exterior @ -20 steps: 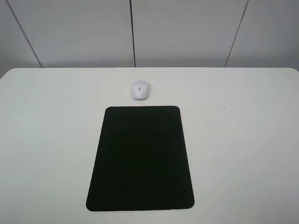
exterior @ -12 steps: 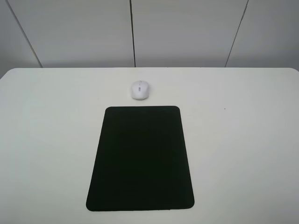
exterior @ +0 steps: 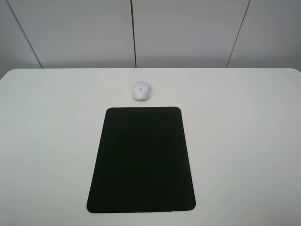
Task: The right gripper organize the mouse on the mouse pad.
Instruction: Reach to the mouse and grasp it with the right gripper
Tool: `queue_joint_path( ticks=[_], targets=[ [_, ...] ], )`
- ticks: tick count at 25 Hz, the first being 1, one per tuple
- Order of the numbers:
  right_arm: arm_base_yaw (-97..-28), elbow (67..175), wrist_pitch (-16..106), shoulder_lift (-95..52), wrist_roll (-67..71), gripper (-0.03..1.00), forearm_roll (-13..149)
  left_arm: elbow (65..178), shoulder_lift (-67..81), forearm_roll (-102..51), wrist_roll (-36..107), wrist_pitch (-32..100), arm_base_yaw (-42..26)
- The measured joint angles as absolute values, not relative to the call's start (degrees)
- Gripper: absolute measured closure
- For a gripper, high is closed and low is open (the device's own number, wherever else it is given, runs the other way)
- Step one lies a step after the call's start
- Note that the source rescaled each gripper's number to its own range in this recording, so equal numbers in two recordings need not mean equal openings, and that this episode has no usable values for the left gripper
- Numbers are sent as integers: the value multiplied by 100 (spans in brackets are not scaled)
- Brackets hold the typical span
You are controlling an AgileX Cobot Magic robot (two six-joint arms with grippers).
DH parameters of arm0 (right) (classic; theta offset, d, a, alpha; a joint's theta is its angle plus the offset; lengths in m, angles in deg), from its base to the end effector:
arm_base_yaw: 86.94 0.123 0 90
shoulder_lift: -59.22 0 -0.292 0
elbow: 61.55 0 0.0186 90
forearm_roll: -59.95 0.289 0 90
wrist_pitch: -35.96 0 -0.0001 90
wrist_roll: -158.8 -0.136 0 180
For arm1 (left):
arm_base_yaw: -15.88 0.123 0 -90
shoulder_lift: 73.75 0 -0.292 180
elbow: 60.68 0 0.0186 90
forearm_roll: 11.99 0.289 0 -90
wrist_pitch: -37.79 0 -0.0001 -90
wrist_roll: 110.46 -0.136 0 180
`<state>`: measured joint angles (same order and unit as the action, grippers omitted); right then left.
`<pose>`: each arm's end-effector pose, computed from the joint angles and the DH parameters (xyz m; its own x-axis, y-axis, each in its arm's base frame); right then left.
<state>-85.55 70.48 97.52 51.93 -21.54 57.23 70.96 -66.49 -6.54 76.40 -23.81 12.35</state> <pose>0.0586 -0.0043 0.2787 -0.4508 -0.0276 -0.8922 0.0055 0.9994 -0.0337 0.0595 0.0077 0.2766 -0.4526 -0.0463 -0.8905 -0.0466 0.9985 -0.0282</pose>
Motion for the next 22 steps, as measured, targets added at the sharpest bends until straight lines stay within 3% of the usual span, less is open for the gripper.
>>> queue_joint_path(
  ticks=[22],
  targets=[
    [-8555,7048,9752,5193,-2154,36,5728,7096,-6649,-654,7640,-2381,1235]
  ],
)
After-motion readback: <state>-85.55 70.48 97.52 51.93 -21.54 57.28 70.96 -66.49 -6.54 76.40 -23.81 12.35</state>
